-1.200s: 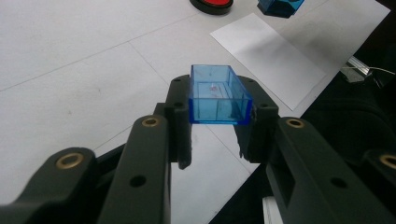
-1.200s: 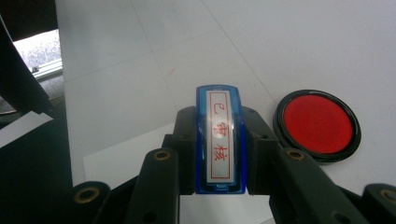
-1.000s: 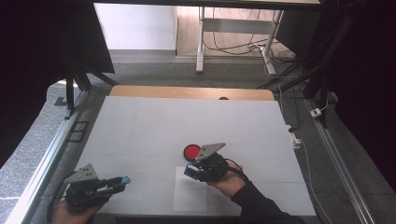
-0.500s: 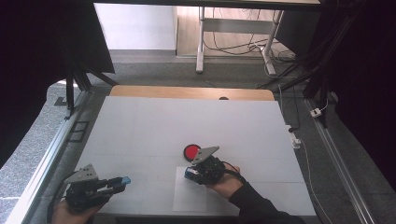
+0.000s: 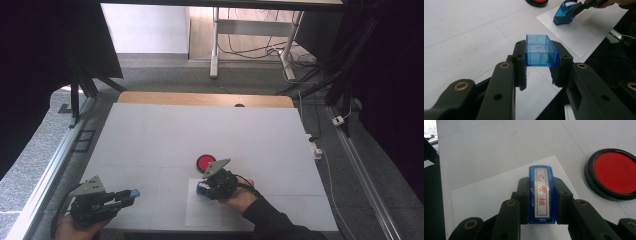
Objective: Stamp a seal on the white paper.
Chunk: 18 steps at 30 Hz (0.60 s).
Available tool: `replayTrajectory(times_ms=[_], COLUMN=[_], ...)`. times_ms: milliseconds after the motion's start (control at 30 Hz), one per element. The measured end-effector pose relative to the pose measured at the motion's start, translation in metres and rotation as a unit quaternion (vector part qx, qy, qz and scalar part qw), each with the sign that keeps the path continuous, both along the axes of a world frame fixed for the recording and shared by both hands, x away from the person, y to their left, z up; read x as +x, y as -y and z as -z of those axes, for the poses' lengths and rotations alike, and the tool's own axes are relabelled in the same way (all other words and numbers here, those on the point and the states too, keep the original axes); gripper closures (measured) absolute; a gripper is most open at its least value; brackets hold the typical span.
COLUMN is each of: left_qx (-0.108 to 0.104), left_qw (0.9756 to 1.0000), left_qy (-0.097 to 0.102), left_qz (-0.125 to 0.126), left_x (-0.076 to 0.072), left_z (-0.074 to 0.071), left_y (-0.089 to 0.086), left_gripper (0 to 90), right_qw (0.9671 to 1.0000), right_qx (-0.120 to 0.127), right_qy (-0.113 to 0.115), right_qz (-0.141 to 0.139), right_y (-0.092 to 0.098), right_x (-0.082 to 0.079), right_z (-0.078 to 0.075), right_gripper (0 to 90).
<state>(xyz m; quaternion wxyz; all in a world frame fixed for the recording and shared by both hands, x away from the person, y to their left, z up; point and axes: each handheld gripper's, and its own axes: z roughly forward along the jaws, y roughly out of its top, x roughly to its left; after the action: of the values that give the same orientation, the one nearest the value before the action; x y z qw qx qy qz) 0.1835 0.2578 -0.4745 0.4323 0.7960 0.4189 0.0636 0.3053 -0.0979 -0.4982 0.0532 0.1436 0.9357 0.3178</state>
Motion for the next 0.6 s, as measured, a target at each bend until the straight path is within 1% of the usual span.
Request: replayTrajectory(times_ms=[200, 333, 400, 500, 600], left_qx=[0.0, 0.001, 0.001, 0.002, 0.002], left_qw=[1.0, 1.0, 1.0, 1.0, 1.0], left_qy=[0.0, 0.0, -0.001, -0.001, -0.001], left_qz=[0.0, 0.0, 0.0, 0.0, 0.0], left_x=[0.0001, 0.0001, 0.0002, 0.0002, 0.0002], left_z=[0.0001, 0.0001, 0.0001, 0.0001, 0.0002], left_y=[0.0002, 0.0005, 0.0005, 0.0007, 0.0006], left_gripper=[68.2, 68.2, 68.2, 68.2, 68.2], right_qw=[1.0, 0.9996, 0.9994, 0.9995, 0.9998], right_qx=[-0.007, -0.02, -0.023, -0.022, -0.014], right_qy=[0.002, 0.02, 0.024, 0.022, 0.011], right_qz=[0.003, 0.001, 0.001, 0.002, 0.005], right_y=[-0.0014, -0.005, -0.0058, -0.0055, -0.0036], right_x=[-0.001, -0.0058, -0.007, -0.0065, -0.0038], right_z=[-0.0002, -0.001, -0.001, -0.0007, 0.0001], right_gripper=[70.8, 70.9, 70.9, 70.9, 70.9])
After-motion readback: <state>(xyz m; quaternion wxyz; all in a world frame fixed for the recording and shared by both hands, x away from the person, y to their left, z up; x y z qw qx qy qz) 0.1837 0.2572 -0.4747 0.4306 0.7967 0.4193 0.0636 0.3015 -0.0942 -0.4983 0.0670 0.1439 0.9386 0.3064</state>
